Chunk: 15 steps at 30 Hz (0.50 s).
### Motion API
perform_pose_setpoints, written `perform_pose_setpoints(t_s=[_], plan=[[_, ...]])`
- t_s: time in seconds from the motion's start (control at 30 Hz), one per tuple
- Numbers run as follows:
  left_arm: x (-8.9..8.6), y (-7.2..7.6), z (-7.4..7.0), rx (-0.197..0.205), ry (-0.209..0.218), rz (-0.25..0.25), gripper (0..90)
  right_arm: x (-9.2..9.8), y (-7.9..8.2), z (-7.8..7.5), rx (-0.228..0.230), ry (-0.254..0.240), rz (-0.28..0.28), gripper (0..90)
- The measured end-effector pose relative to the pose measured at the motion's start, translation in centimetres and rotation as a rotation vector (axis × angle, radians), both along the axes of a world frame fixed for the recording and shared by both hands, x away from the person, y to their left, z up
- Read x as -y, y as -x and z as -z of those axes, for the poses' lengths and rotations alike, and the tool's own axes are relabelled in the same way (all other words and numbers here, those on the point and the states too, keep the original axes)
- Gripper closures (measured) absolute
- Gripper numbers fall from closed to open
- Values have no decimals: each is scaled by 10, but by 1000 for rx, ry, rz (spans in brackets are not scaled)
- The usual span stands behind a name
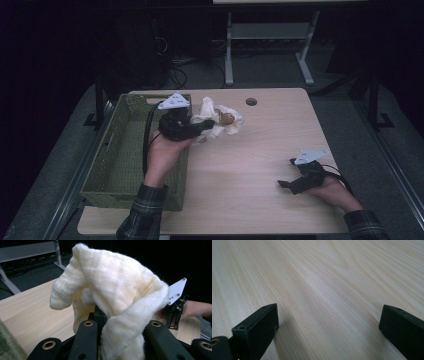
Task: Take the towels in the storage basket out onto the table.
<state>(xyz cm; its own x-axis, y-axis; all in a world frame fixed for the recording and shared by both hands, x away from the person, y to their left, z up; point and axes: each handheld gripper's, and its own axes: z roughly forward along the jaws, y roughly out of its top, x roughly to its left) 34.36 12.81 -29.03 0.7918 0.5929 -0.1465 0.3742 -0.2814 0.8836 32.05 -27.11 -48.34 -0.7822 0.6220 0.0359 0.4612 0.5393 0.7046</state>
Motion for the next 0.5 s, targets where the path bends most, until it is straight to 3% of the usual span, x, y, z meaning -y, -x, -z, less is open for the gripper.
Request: perform_pose_setpoints(t_s=[0.5], plan=[[49,2,31,-32,-36,28,721,0,0,0,-1,-2,1,20]])
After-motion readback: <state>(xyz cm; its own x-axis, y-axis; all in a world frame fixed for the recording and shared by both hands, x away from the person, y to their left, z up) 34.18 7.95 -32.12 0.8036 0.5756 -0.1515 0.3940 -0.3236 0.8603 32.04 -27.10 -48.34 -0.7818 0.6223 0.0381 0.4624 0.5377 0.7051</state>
